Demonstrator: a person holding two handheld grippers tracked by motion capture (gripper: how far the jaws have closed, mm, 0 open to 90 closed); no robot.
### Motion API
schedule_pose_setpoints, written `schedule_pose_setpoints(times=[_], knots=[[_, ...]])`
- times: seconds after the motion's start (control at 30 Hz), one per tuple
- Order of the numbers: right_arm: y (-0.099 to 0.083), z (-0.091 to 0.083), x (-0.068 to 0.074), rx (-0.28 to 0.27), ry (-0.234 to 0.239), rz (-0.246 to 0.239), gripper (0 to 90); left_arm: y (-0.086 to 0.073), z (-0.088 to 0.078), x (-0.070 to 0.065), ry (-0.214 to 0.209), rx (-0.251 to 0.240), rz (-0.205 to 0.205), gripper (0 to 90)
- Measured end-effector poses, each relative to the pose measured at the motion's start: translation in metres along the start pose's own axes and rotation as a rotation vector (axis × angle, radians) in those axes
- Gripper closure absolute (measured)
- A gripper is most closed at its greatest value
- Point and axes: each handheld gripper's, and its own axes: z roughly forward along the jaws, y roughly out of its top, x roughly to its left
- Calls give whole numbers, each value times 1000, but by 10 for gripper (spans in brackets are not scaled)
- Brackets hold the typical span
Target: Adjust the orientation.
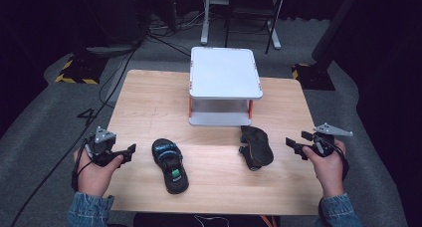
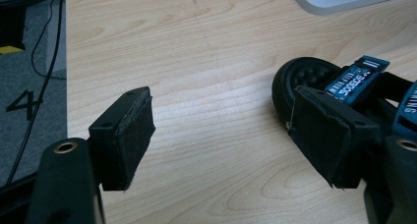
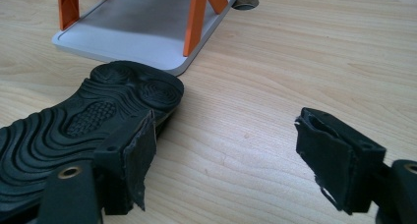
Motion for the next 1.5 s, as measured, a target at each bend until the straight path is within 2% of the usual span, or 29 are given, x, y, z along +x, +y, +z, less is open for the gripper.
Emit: schedule_pose_setpoints(times=[0.3,0.33,0.5,0.67,0.93,0.97,1.0,1.2,1.37,1.5], knots=[[1,-4,5,0,25,-15,324,2,1,-4,-5,-5,6,252],[3,-3,8,0,39,-27,354,2,1,-4,-6,-6,4,251],[7,0,23,10,80,-62,369,2,-1,-5,-5,-9,10,251],[11,4,44,10,132,-89,288,4,-1,-7,-10,-10,11,252],[13,14,74,9,214,-140,214,3,1,-8,-13,-4,21,251],[13,14,74,9,214,-140,214,3,1,-8,-13,-4,21,251],[12,18,81,21,227,-157,190,3,1,-7,-13,-5,19,251],[7,31,99,63,247,-203,161,2,1,-7,-13,-3,18,253],[0,44,105,110,218,-238,150,1,1,-6,-19,1,23,253],[-3,46,107,114,198,-257,141,1,1,-5,-15,-6,15,253]])
